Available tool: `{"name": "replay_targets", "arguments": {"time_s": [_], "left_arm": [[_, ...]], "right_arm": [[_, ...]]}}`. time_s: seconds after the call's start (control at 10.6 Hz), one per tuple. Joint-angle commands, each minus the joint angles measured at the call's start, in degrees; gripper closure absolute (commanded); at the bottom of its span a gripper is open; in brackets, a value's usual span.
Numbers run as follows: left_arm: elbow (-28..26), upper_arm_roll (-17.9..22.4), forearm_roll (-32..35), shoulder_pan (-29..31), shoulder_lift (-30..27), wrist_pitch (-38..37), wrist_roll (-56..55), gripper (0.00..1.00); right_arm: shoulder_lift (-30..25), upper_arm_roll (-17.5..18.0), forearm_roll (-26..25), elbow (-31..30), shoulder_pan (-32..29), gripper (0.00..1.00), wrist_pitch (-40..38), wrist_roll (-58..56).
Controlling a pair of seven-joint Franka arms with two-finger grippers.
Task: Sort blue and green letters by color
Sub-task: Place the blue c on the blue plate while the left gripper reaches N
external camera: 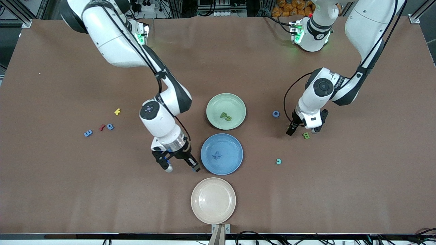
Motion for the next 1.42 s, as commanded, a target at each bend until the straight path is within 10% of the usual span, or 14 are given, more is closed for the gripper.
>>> {"name": "replay_targets", "arguments": {"time_s": [0.0, 0.28, 0.57, 0.76, 1.32], "left_arm": [[1.88, -0.10, 1.95, 0.30, 1.91, 0.67, -1.15, 0.00], [2.49, -0.10, 1.95, 0.22, 2.35, 0.41, -1.77, 0.00], [3.02, 0.77, 1.95, -0.22, 2.96, 0.32, -2.12, 0.00], [3.46, 0.87, 1.95, -0.31, 3.41, 0.32, -2.12, 0.00], [3.46, 0.87, 1.95, -0.49, 3.93, 0.32, -2.12, 0.00]], "right_arm": [[5.62, -4.35, -0.92, 6.26, 6.64, 1.00, -0.01, 6.91], [7.38, -4.45, -2.24, 6.79, 9.11, 0.94, -0.10, 7.10], [6.78, -4.00, -3.98, 6.61, 9.12, 0.00, -0.54, 10.35], [5.02, -2.70, -11.09, 5.39, 7.28, 0.00, -1.24, 10.53], [-12.87, 6.16, -10.94, -10.30, -5.70, 0.00, -12.41, 5.87]]}}
